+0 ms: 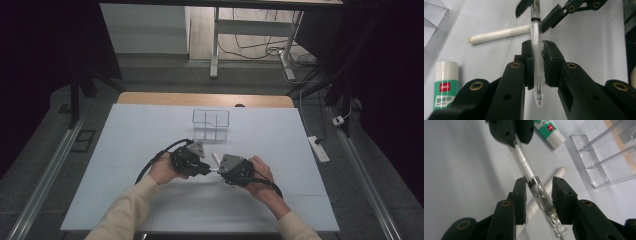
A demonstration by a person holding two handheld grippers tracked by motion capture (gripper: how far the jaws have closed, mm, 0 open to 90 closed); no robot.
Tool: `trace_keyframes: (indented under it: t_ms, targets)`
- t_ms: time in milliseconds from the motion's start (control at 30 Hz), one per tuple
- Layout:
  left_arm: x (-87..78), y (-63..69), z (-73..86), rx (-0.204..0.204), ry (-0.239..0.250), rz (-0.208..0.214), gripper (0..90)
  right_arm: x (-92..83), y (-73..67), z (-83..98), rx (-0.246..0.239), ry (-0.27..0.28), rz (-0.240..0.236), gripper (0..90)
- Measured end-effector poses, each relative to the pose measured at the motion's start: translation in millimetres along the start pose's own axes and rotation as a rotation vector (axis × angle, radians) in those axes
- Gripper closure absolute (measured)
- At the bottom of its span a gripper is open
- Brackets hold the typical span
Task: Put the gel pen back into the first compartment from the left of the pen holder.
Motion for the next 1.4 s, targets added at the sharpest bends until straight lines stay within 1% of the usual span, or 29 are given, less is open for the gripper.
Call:
trace_keyframes:
  t_ms: [67,133,233,300,400,433,467,500,567,600,633,700,767,833,867,900,967,1033,1100,1233,1300,1400]
  targets:
    - [-1.9,0.4,-0.5,0.002,0.009,0.007,79.5,0.9,-1.1,-0.1,-0.006,0.004,-0.010,67.5]
    - [-4.0,1.4,-1.4,0.003,0.022,0.011,79.4,0.9,-2.7,0.5,-0.018,-0.005,-0.022,69.7]
    - [-7.3,1.4,-2.5,0.000,0.040,0.017,79.0,1.7,-5.9,0.0,-0.027,0.001,-0.040,72.6]
    - [-9.2,-0.4,-3.4,-0.001,0.057,0.007,77.4,1.5,-7.8,-0.5,-0.038,0.005,-0.058,74.8]
    - [-12.9,-3.9,-7.3,-0.035,0.112,-0.001,72.7,1.2,-11.5,-2.8,-0.034,0.026,-0.087,78.2]
    - [-14.4,-5.1,-8.0,-0.041,0.122,-0.003,71.2,1.5,-11.8,-4.2,-0.025,0.040,-0.088,78.3]
    - [-15.9,-6.5,-8.6,-0.045,0.134,-0.014,67.4,0.8,-10.9,-4.0,-0.018,0.035,-0.084,78.4]
    - [-17.9,-8.3,-9.3,-0.058,0.149,-0.034,63.9,0.3,-9.0,-3.3,-0.010,0.033,-0.073,78.4]
    - [-22.0,-11.3,-10.9,-0.079,0.181,-0.054,58.2,-1.5,-5.7,-2.1,0.027,0.050,-0.073,78.4]
    - [-23.7,-12.6,-11.6,-0.091,0.197,-0.066,55.2,-2.2,-3.0,-1.1,0.033,0.053,-0.066,78.4]
    - [-25.9,-13.8,-13.1,-0.109,0.226,-0.081,52.2,-2.9,-1.6,0.0,0.042,0.052,-0.062,78.4]
    - [-31.1,-16.7,-14.0,-0.136,0.269,-0.106,47.7,-3.8,2.3,1.3,0.063,0.064,-0.050,78.4]
    - [-35.4,-20.5,-13.5,-0.170,0.299,-0.129,42.3,-5.4,5.6,2.6,0.084,0.075,-0.043,78.4]
    - [-38.5,-24.2,-11.9,-0.202,0.319,-0.139,38.8,-6.9,8.4,3.1,0.105,0.086,-0.033,78.4]
    - [-39.7,-26.3,-11.0,-0.225,0.331,-0.146,37.3,-7.5,10.1,3.4,0.112,0.092,-0.025,78.4]
    - [-40.5,-27.7,-10.0,-0.241,0.342,-0.145,36.0,-7.9,11.9,3.2,0.121,0.103,-0.017,78.4]
    - [-40.4,-30.1,-7.2,-0.258,0.342,-0.146,34.3,-9.5,13.8,3.3,0.144,0.114,-0.016,78.4]
    - [-40.2,-31.3,-4.9,-0.264,0.338,-0.151,33.5,-10.6,14.7,2.4,0.163,0.130,-0.021,78.4]
    - [-40.4,-31.6,-4.0,-0.269,0.343,-0.148,33.5,-11.5,15.8,2.3,0.170,0.137,-0.022,78.4]
    - [-38.5,-32.7,-1.7,-0.277,0.336,-0.154,32.4,-12.6,17.2,2.0,0.187,0.143,-0.012,78.4]
    - [-36.4,-33.2,-0.7,-0.279,0.332,-0.153,31.7,-12.9,18.4,2.7,0.185,0.144,-0.008,78.3]
    - [-33.1,-32.4,-1.4,-0.284,0.338,-0.144,31.3,-13.0,19.0,3.1,0.200,0.147,-0.009,78.3]
Point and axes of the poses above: each handheld gripper's, and its own axes: x roughly forward along the jaws, z roughly out of its underside, y roughly to its right, the point moved 10 cm from there along x, roughly forward along the jaws, and after that the axes turned 7 degrees about -x, right-handed, at the moved point
